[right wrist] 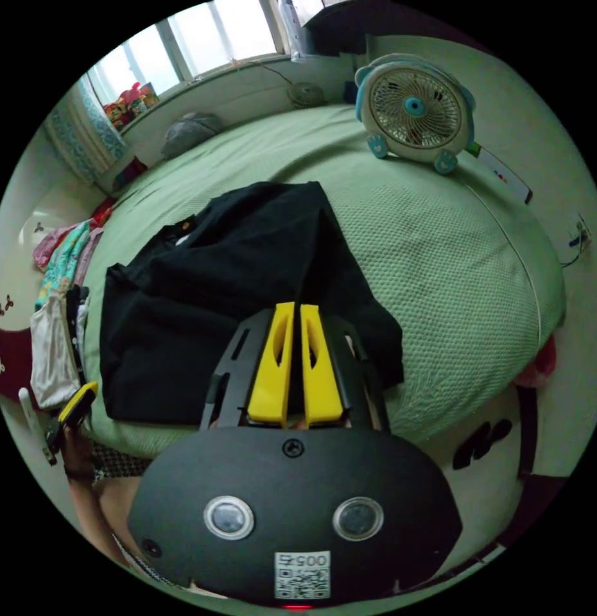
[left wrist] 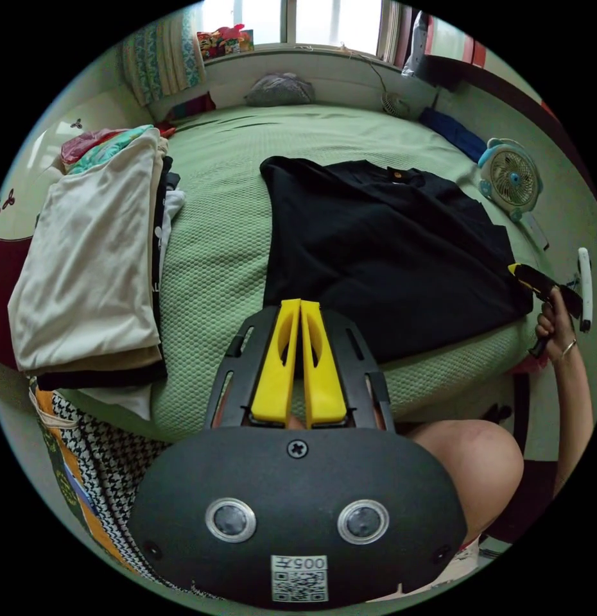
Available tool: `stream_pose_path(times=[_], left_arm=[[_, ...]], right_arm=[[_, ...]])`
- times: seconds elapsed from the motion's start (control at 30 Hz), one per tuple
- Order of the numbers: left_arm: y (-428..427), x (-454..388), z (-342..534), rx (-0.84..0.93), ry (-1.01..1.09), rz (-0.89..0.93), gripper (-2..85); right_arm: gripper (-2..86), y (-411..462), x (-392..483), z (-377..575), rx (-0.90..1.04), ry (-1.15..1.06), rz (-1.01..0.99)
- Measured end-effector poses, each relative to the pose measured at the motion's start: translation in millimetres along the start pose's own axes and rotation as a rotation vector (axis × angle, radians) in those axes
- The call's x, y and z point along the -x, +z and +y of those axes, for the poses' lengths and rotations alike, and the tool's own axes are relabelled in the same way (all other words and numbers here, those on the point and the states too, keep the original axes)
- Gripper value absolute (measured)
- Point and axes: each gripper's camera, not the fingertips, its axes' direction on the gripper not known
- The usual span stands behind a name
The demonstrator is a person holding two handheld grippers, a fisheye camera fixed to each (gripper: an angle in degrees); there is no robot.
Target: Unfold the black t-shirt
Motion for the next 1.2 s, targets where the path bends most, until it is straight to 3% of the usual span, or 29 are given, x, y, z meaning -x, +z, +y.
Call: stream_pose_path(times=[0.23,0.43,0.63,1.2], left_arm=[[-27,13,26,-0.045,-0.066,0.112,-0.2],[-54,25,55,-0.078,-0.096,0.034,2.8],[-83,39,85,-0.132,-0.159,0.21,5.6],[-126,-34,103,-0.215,0.038,0.119,13.7]], right_arm=[[-1.6,-39,0,89,0.018,-0.135,0.032],[-1.6,-58,-24,164,0.041,-0.198,0.115],[-1.6,-73,-56,210,0.082,-0.193,0.225],[-1.5,-79,-78,254,0.099,-0.121,0.239]])
